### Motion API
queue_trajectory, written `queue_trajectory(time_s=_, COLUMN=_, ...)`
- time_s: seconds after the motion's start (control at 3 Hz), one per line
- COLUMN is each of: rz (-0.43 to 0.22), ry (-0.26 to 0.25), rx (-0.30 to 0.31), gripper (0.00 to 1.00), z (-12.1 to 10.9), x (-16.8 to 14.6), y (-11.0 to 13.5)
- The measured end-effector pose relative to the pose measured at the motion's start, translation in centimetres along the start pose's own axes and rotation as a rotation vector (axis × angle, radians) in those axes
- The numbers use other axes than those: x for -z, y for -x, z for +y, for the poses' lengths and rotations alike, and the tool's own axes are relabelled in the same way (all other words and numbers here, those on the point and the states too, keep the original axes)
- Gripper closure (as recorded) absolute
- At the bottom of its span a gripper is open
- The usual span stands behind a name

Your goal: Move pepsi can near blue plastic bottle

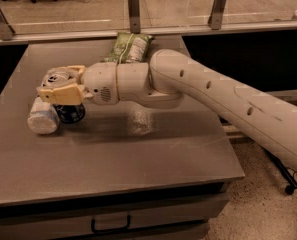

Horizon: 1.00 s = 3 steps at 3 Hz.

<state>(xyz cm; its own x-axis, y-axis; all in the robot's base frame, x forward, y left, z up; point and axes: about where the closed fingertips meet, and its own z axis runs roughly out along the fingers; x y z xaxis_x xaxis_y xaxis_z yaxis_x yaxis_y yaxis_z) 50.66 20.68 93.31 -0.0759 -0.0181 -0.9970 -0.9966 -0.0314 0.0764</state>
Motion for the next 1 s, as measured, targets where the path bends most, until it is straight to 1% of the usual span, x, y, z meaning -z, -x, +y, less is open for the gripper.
queue_trajectory(time_s=0.33, rz=0.003, ry=-0.006, rx=-0.003, gripper=0.35, z=0.0, x=0.0, y=-0.8)
queue_trajectory(time_s=0.67, rz=0.014, ry=-0.013, rx=-0.002, gripper=0.13, z=-0.1, x=0.4, y=-1.5)
queue_trajectory(time_s=1.0, rz=0.025, ry=-0.031, rx=-0.011, gripper=0.0, z=-0.3, x=1.2, y=-2.2)
